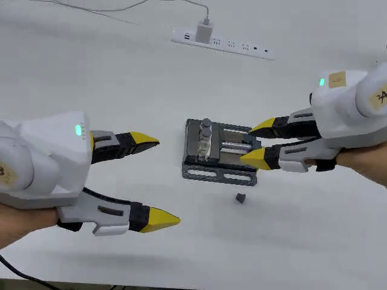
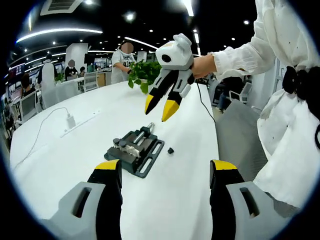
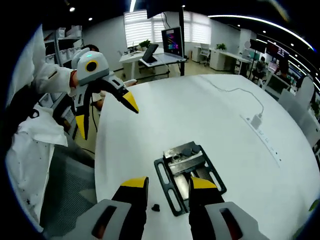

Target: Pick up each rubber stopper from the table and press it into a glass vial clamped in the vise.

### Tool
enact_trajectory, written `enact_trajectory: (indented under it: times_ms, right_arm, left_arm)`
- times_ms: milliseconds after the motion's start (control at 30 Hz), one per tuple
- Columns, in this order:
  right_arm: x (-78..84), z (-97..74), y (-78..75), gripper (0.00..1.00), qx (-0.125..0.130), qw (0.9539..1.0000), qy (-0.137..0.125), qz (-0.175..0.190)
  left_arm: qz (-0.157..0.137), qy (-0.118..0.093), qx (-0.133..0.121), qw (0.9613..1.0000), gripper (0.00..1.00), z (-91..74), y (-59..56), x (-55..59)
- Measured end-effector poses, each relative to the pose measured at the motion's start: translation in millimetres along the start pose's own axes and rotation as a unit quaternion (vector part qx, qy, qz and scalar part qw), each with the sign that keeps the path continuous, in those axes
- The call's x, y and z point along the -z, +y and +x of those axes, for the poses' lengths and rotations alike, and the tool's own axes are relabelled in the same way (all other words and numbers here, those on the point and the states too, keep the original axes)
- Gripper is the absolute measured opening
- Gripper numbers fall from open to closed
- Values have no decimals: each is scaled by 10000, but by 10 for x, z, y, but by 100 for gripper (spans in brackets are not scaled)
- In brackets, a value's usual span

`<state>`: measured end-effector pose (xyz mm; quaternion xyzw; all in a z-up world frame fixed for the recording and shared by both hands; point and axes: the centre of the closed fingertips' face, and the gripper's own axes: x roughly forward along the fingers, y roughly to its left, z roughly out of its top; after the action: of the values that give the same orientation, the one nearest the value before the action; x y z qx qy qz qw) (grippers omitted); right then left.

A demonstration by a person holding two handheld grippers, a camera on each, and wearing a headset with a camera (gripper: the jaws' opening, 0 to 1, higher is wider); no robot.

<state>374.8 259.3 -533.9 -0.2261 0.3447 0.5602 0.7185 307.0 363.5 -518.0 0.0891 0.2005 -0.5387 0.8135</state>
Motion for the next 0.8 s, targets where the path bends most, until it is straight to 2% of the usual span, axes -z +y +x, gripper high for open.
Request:
enact_trajectory:
  times_ms: [167, 300, 467, 667, 800]
  right_arm:
    - [128, -139, 46, 36, 56, 9990, -325, 301]
    - [242, -237, 120, 41, 125, 9982, -458, 356]
    - [357, -323, 210, 51, 118, 9974, -593, 394]
    - [495, -397, 251, 55, 98, 9961, -749, 462]
    - [621, -415, 292, 60, 68, 9960, -786, 427]
  left_arm:
    - [318, 273, 194, 9989, 66, 113, -28, 7]
    - [624, 550, 389, 9958, 64, 222, -50, 32]
    - [899, 759, 561, 9915, 60, 353, -33, 44]
    - [1142, 880, 746, 9867, 50, 554, -53, 21]
    - [1449, 1094, 960, 9787, 45, 740, -77, 66]
